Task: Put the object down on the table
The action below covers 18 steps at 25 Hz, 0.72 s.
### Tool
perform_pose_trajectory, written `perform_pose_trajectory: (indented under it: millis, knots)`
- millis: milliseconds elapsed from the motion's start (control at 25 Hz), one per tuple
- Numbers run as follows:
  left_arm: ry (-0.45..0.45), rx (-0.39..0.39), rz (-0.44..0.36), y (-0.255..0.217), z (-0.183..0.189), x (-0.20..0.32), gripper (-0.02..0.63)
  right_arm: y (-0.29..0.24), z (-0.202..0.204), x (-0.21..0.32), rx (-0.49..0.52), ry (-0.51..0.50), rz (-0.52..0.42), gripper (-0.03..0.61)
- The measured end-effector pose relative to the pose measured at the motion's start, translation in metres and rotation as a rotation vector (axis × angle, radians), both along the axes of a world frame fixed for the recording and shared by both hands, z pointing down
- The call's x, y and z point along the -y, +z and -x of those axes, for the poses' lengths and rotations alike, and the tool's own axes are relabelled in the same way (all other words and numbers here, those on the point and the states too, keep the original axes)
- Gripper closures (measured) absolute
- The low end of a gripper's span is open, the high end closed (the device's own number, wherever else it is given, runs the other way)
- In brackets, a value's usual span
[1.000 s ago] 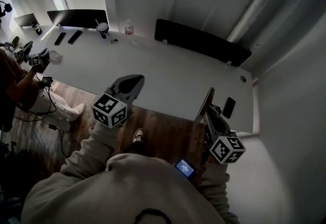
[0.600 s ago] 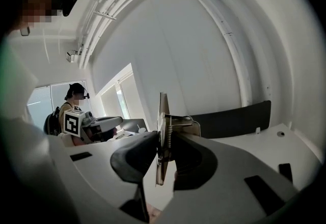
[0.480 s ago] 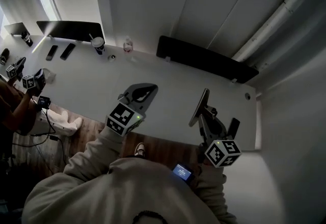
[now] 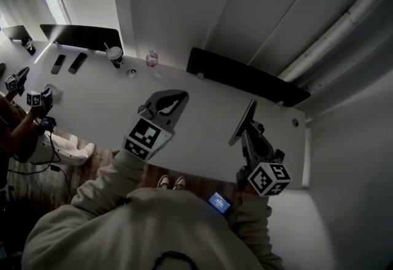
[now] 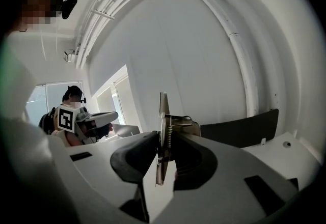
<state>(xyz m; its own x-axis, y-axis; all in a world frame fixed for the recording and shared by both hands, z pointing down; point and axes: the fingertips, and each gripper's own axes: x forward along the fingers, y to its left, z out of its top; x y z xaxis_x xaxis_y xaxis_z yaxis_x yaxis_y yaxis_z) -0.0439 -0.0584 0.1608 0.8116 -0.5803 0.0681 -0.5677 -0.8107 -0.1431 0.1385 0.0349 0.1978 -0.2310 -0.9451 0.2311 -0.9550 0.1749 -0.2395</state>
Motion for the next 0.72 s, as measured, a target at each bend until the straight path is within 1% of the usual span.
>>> perform_pose_trajectory:
  millis: [80,160,200,320,400,520,720]
  knots:
    - [-0.024,-0.014,0.058,0.005,0.002,0.002,0.617,-0.010,-0.002,0.001,0.005,-0.017,-0.008,0.476]
    - [-0.022,-0.045,0.086,0.000,-0.002,0.005,0.618,-0.024,-0.008,0.007,-0.003,-0.032,-0.034,0.476]
    - [-0.016,-0.050,0.078,-0.006,-0.007,0.006,0.618,-0.030,-0.010,0.012,-0.012,-0.039,-0.045,0.477]
    - [0.005,-0.043,0.013,-0.025,-0.022,0.003,0.617,-0.039,-0.010,0.021,-0.036,-0.075,-0.052,0.476]
    - [0.016,-0.058,0.026,-0.026,-0.030,0.004,0.618,-0.042,-0.009,0.025,-0.048,-0.090,-0.055,0.476]
    - [0.013,-0.065,0.072,-0.019,-0.035,0.009,0.618,-0.044,-0.010,0.030,-0.054,-0.101,-0.063,0.476]
    - [-0.007,-0.091,0.050,-0.037,-0.032,0.014,0.618,-0.054,-0.013,0.037,-0.070,-0.126,-0.079,0.477]
